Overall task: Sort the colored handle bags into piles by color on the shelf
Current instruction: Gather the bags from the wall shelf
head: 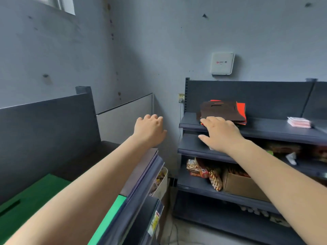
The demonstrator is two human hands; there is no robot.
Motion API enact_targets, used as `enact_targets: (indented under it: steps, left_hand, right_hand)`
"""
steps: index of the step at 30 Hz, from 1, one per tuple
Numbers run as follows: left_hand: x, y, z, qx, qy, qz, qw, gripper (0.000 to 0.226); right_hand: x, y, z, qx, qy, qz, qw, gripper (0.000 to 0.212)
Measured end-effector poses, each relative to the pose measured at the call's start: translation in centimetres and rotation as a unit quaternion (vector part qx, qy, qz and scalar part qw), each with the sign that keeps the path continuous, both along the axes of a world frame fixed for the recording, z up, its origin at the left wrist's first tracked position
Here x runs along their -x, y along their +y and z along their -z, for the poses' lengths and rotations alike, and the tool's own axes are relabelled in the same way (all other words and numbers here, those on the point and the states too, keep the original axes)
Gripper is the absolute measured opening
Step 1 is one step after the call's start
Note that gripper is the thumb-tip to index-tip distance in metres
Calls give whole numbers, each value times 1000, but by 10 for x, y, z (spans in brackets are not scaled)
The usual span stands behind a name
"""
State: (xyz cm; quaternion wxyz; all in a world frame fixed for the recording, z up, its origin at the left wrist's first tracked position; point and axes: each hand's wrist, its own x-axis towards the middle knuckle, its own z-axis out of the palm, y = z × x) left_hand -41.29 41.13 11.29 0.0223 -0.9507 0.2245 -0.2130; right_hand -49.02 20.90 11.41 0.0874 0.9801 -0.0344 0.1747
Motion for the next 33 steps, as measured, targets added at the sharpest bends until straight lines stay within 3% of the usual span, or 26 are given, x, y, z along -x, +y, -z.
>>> enact_targets:
  steps: [10,24,33]
  left_hand:
    - [-113,-115,12,-9,11,68,998,45]
    - [-250,-299,67,2,50,88,995,47]
    - [-331,-368,108,-14,69,125,990,50]
  right_hand:
    - [-90,-106,16,-20,-1,72,997,53]
    - [-234,-291,56,-55,32,64,996,52]
    - [-299,-378,85,-122,51,105,986,52]
